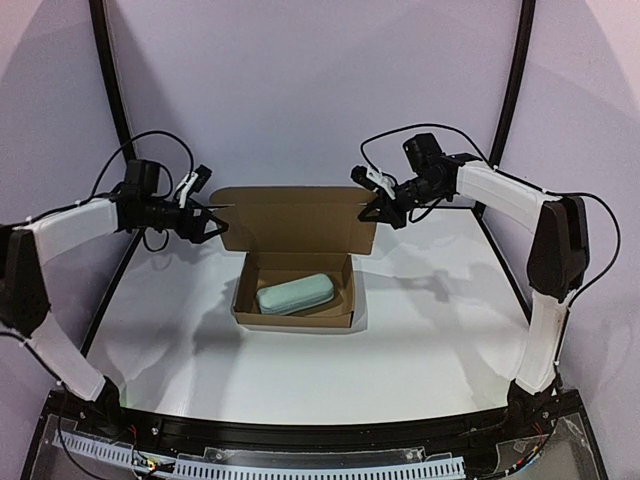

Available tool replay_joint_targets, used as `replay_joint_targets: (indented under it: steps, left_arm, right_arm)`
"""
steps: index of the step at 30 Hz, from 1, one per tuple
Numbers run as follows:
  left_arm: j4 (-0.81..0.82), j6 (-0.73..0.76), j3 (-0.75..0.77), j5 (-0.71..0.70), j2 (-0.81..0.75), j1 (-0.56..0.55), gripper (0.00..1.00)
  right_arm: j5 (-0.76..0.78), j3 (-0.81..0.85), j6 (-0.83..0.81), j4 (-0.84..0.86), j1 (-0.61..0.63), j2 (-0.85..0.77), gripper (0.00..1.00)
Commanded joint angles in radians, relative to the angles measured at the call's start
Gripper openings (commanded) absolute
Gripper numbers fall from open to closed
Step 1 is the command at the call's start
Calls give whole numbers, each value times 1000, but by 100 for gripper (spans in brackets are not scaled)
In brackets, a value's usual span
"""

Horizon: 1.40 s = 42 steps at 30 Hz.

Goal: Fold the paper box

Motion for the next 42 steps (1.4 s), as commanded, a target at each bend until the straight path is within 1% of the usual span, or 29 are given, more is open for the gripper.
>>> replay_joint_targets:
  steps: [1,2,3,4,6,9,10,11,13,17,19,21,22,24,25,28,29,31,33,35,37,39,42]
  left_arm:
    - [-139,95,152,155,111,-1,89]
    - [-149,82,182,163,133,-1,87]
    - [-161,58,224,178,163,-2,80]
    - [-197,50,248,194,177,-2,71]
    - [-236,39,297,241,206,-1,58]
    - [-256,24,298,235,208,-2,35]
    - [-256,17,292,217,203,-3,30]
    - [-257,13,283,200,196,-3,27]
    - [-261,6,261,169,178,-3,25]
    - [-241,-35,215,105,143,-8,22]
    - [-205,-71,208,79,139,-12,16]
    - [-193,-130,217,12,145,-28,5]
    - [-182,-161,218,-31,149,-41,2]
    - [-143,-231,211,-159,152,-73,1]
    - [-101,-289,198,-199,150,-83,1]
    - [-33,-437,153,-343,134,-117,1]
    - [-18,-485,136,-365,124,-129,1]
    - [5,-549,116,-458,104,-154,1]
    - [-5,-596,112,-523,88,-188,1]
    - [-28,-631,118,-598,83,-226,1]
    - [-40,-679,122,-655,87,-255,1]
    - [-54,-721,123,-692,92,-271,1]
    - [-46,-754,84,-747,73,-308,1]
  right_arm:
    - [-2,34,-8,-63,-4,30,0]
    - [-3,38,-7,-66,-4,32,0]
    - [-2,41,-7,-68,-4,34,0]
    - [0,43,-4,-68,-5,36,0]
    - [5,49,5,-67,-4,40,0]
    - [13,55,21,-65,-4,43,0]
    - [19,54,27,-60,-4,42,0]
    - [27,51,35,-54,-4,41,0]
    - [46,48,55,-35,-4,40,0]
    - [72,45,106,-7,-1,38,0]
    - [76,40,130,2,5,34,0]
    - [102,20,166,39,22,27,0]
    - [115,9,190,58,31,25,0]
    - [193,-18,274,123,67,17,0]
    - [232,-34,320,147,84,11,0]
    - [465,-124,420,274,167,-23,0]
    - [528,-144,467,300,188,-31,0]
    - [634,-145,589,311,227,-36,0]
    - [723,-123,702,288,257,-31,0]
    - [843,-115,767,284,305,-33,0]
    - [915,-113,812,289,354,-36,0]
    - [937,-124,851,302,385,-38,0]
    - [991,-161,944,332,413,-39,0]
